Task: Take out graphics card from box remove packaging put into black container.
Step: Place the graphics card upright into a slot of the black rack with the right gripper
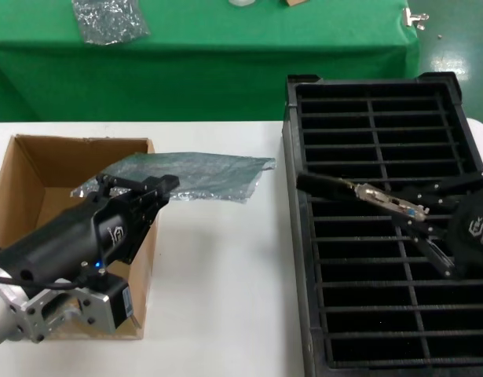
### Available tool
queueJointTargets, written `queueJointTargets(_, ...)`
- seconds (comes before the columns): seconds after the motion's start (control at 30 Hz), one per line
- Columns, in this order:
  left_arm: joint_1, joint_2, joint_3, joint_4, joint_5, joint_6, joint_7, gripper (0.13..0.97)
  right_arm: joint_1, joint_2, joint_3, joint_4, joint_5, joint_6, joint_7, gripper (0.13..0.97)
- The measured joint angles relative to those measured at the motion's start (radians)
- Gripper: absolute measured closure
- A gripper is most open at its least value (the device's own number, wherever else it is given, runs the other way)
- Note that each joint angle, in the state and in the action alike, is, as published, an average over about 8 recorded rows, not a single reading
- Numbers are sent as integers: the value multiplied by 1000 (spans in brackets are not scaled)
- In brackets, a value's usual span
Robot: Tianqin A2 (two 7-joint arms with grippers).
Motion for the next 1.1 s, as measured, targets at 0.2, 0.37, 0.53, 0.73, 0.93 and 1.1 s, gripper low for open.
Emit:
queueJointTargets(0.2, 0, 0, 0, 0, 0, 0, 0, 958, 179, 40, -84, 0, 7, -188, -18, 907)
queueJointTargets(0.37, 0, 0, 0, 0, 0, 0, 0, 958, 362, 25, -177, 0, 15, -387, 4, 907)
queueJointTargets(0.53, 0, 0, 0, 0, 0, 0, 0, 958, 531, -14, -273, 0, 6, -592, 70, 907)
queueJointTargets(0.73, 0, 0, 0, 0, 0, 0, 0, 958, 704, -31, -394, 0, -5, -745, 158, 907)
queueJointTargets(0.93, 0, 0, 0, 0, 0, 0, 0, 958, 829, -16, -526, 0, 2, -791, 235, 907)
queueJointTargets(1.1, 0, 0, 0, 0, 0, 0, 0, 958, 868, -25, -586, -8, -19, -799, 272, 907)
